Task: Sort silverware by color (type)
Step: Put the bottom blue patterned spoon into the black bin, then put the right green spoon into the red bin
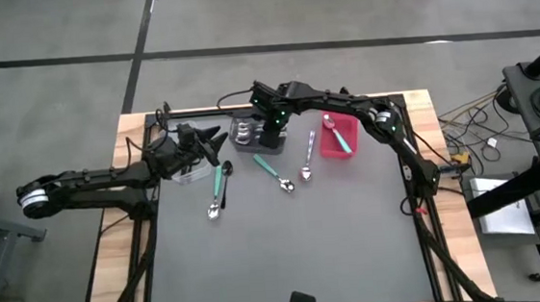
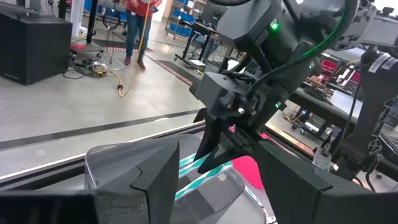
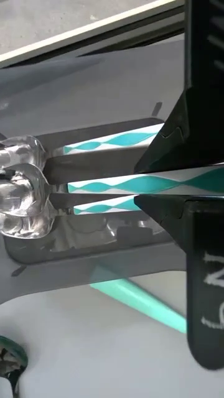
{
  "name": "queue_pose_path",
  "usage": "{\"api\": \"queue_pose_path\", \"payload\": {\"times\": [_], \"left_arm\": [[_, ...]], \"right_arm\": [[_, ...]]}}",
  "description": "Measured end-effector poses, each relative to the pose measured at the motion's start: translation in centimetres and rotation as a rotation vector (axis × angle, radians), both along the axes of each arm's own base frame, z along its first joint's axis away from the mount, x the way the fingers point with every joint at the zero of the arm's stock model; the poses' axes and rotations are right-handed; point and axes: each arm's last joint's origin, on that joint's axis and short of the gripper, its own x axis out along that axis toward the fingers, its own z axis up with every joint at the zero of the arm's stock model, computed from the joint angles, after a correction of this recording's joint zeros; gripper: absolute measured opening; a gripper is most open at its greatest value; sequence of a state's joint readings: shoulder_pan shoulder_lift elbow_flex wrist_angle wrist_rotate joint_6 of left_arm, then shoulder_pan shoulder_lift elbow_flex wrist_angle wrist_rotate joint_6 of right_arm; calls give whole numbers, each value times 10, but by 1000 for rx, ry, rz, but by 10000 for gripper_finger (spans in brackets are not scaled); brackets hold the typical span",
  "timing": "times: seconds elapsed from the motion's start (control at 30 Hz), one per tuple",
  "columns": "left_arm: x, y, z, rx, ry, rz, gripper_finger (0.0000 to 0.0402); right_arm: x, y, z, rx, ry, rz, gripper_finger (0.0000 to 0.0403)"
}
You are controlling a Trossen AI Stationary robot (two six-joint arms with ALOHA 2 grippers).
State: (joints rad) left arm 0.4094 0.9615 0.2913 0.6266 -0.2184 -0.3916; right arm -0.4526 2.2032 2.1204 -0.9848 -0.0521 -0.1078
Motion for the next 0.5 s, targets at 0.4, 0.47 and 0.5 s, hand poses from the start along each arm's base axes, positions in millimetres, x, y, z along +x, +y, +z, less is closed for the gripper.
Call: {"api": "queue_pose_path", "payload": {"times": [0.4,0.47,0.5], "left_arm": [[0,0,0,-2,-1,-1,195],[0,-1,0,-7,-5,-3,195],[1,-1,0,-8,-5,-6,195]], "right_arm": [[3,-1,-13,8,25,5,107],[3,-1,-11,11,24,-3,111],[2,-1,-10,11,22,-4,111]]}}
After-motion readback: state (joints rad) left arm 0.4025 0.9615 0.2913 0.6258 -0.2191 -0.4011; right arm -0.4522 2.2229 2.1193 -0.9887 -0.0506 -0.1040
